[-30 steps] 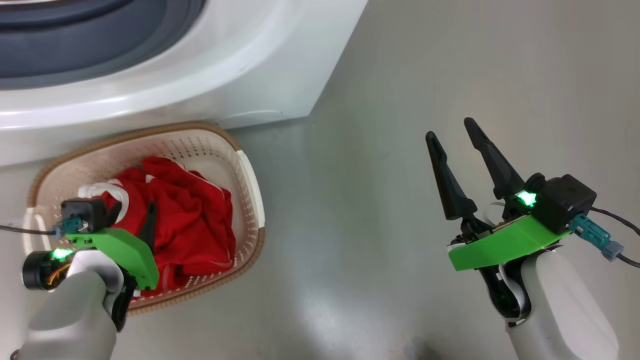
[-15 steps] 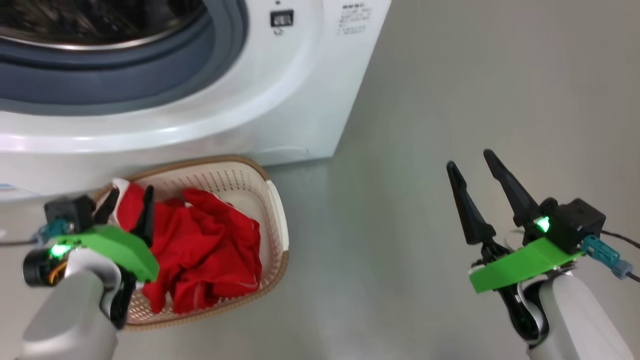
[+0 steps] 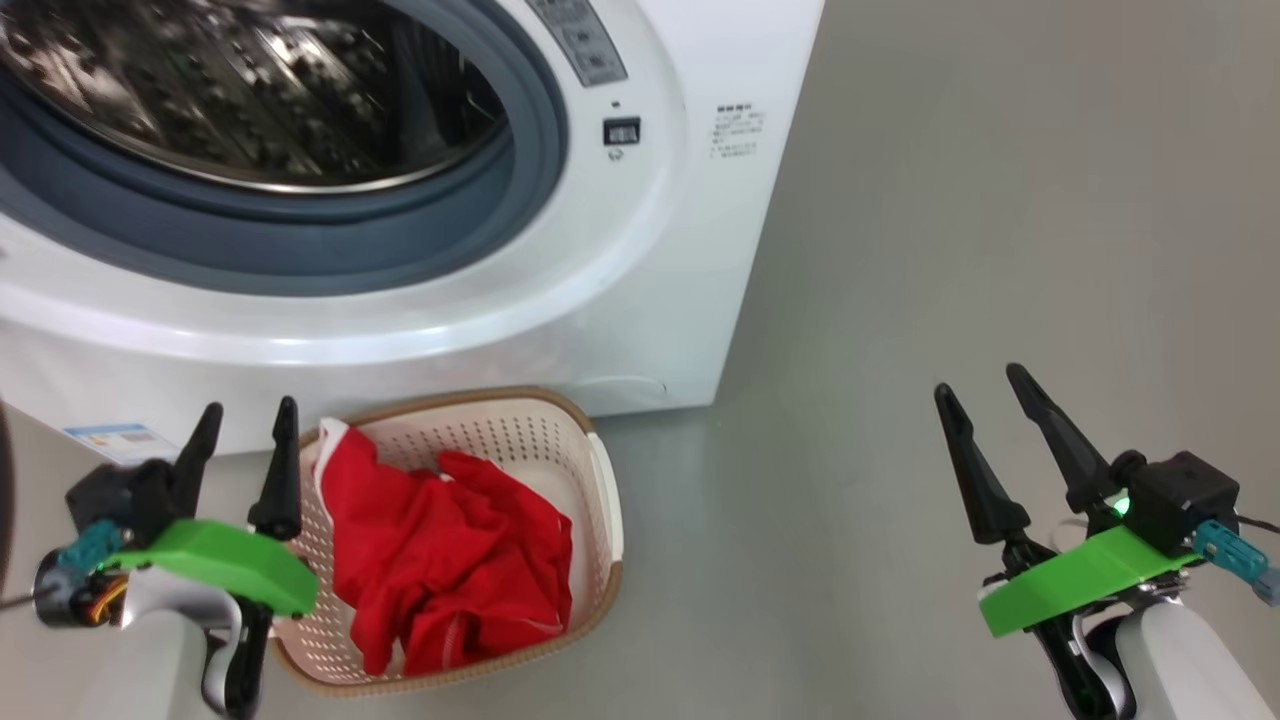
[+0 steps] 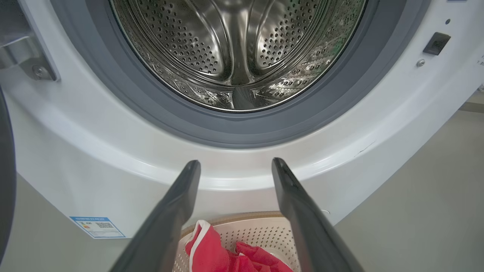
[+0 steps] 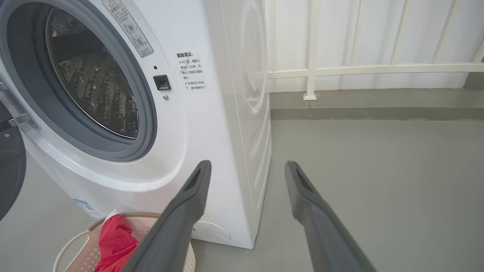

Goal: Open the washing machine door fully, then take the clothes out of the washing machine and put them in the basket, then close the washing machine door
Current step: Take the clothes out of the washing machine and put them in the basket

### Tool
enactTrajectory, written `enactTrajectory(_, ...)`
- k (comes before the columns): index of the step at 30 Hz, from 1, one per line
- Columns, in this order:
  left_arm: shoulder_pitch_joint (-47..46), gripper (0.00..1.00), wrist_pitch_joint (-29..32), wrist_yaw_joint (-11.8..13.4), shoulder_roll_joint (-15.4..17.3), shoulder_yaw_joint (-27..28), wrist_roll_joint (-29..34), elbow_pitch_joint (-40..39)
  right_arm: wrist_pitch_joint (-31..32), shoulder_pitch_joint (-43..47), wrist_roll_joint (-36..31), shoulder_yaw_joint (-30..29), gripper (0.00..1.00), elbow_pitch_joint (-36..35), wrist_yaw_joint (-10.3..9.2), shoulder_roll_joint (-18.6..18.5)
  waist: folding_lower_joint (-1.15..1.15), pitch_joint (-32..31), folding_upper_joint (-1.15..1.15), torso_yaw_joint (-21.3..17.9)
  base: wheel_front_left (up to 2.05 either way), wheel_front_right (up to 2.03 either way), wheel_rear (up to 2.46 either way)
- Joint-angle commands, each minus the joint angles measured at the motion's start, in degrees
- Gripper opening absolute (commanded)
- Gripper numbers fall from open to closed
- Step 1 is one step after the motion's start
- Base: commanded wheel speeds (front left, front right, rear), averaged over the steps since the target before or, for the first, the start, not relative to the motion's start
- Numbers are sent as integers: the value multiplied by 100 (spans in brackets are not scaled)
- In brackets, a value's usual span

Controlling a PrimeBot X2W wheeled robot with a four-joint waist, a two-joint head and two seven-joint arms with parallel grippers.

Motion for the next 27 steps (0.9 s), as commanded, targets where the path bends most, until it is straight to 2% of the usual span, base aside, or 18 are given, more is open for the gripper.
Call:
enactTrajectory(1, 94, 100, -71, 19, 151, 296, 139, -268, -29, 111, 24, 88, 100, -119, 9, -85, 0, -247, 0, 148, 0, 0, 0)
enactTrajectory(12, 1299, 100, -71, -54, -202, 1203, 884, -1742, -29, 500, 104, 8, 100, -163, 9, -253, 0, -718, 0, 256, 0, 0, 0)
enactTrajectory(27, 2362, 100, -71, -77, -523, 1828, 1175, -2786, -29, 888, 151, -129, 100, -233, 9, -354, 0, -987, 0, 279, 0, 0, 0)
